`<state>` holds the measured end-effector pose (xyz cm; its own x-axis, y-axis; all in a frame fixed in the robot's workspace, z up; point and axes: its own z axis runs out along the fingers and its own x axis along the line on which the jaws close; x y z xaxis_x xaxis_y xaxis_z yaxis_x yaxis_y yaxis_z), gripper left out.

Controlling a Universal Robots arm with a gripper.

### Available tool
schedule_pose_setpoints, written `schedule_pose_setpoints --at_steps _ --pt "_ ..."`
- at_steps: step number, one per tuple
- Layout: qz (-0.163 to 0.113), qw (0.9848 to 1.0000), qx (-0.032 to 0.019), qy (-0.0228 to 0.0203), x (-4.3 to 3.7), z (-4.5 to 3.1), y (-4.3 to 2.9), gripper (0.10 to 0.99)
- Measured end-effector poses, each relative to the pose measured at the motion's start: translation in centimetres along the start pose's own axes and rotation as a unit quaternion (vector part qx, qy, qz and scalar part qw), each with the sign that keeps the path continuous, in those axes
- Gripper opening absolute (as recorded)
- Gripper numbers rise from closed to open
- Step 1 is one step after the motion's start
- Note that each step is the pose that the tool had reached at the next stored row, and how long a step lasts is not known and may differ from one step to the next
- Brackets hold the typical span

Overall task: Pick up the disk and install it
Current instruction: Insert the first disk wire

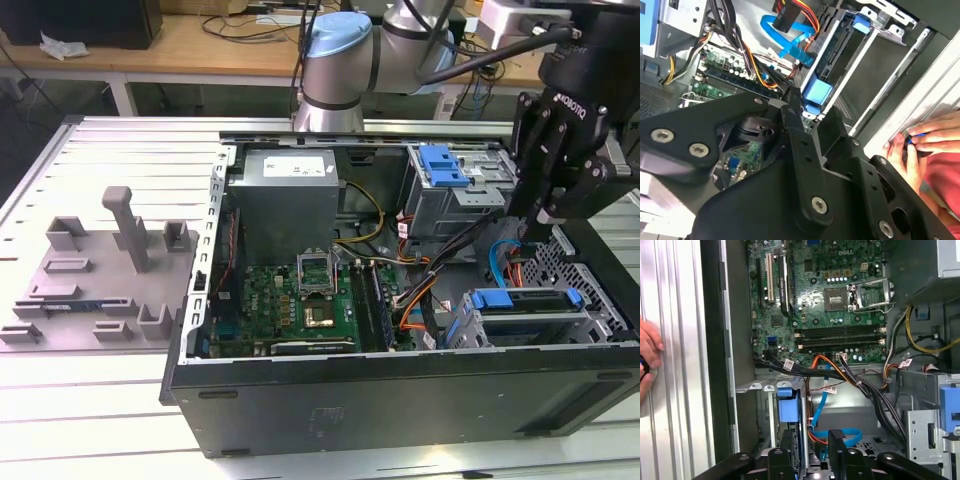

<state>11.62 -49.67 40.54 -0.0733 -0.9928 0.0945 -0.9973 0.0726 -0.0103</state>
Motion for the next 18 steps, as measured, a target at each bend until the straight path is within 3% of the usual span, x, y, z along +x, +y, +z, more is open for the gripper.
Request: schedule_pose_setpoints --at_steps 2,7,8,10,11,12,14,15,18 --pt "0.002 1.0 0.0002 0.0022 -0.68 0.07 0.0 0.412" --pt "0.001 0.9996 0.0021 0.0279 -3.17 0.07 0.08 0.412" --pt "0.001 0.9994 0.0026 0.0341 -4.03 0.11 0.1 0.412" --pt "0.001 0.9993 0.003 0.0386 -5.07 0.2 -0.03 0.412" --pt "0.001 0.9992 0.003 0.0396 -6.09 0.43 -0.43 0.412" --pt "0.001 0.9992 0.0014 0.0399 -6.83 0.93 -1.72 0.412" --pt "0.001 0.9992 0.0 0.0403 -7.09 1.3 -2.78 0.412" --pt "0.001 0.9989 0.0 0.0459 -7.17 1.45 -3.48 0.412" --pt "0.005 0.9971 0.0017 0.0761 -7.18 1.45 -3.62 0.412"
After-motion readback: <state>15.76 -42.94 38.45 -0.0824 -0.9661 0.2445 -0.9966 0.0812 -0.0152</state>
